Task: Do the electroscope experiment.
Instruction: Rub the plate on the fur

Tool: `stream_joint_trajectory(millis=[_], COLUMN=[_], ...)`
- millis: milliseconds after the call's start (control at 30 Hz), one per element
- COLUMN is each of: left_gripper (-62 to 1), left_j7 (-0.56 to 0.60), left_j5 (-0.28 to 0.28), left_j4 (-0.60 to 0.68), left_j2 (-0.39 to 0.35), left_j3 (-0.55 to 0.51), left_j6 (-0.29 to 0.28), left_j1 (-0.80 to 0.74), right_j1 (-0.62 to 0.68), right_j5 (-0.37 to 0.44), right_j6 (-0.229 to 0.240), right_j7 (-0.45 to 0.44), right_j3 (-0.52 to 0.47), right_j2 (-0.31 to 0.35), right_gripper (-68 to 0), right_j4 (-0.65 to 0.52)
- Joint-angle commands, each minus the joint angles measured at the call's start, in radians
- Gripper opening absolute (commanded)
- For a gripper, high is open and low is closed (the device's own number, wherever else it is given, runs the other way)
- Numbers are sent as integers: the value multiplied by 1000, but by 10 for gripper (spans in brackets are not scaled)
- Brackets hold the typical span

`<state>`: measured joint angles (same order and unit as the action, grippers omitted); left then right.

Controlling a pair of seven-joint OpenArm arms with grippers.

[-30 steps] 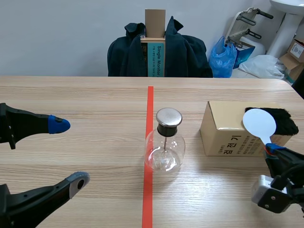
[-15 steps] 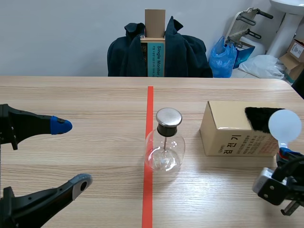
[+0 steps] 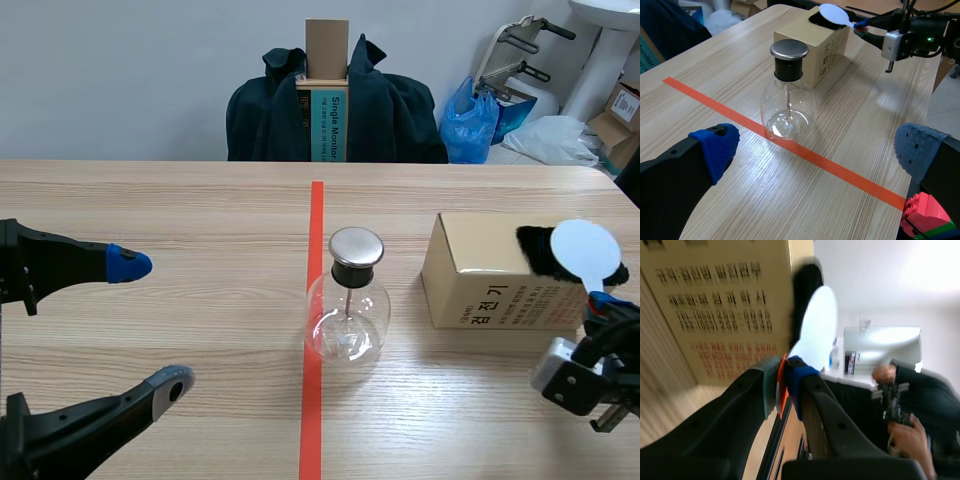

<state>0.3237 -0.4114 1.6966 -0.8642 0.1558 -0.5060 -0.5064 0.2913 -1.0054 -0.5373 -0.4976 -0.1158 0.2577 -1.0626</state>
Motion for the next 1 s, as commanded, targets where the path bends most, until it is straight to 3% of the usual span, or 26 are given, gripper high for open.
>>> stream_joint_trajectory(millis=[0,100,200,267,400,567,967], left_gripper=[14,14,14,14,14,14,14], left_j7=[16,16,16,16,16,17,16], left_j5=[-11,-11,-11,-11,-11,-11,-11], left_j4=[6,6,6,6,6,6,6], left_j2=[2,2,2,2,2,2,2], left_j3=[-1,-1,-1,-1,-1,-1,-1], left_j6=[-2,-2,-2,-2,-2,-2,-2], left_j1=[5,5,5,5,5,5,5], right_j1=[-3,-11,-6,3,-6,7,11], right_j5=[-1,-4,-2,-2,-10,-8,-8], right_j6=[16,10,-16,-2,6,4,7], right_j7=[-45,-158,-40,1,-131,21,-72], right_j3=[-7,-2,-1,-4,-2,-9,-8], right_j2=[25,21,14,18,18,17,22], right_gripper=[-667,-667,-667,-667,-667,-667,-667], right_j4=[-8,-8,-8,-8,-8,-8,-8])
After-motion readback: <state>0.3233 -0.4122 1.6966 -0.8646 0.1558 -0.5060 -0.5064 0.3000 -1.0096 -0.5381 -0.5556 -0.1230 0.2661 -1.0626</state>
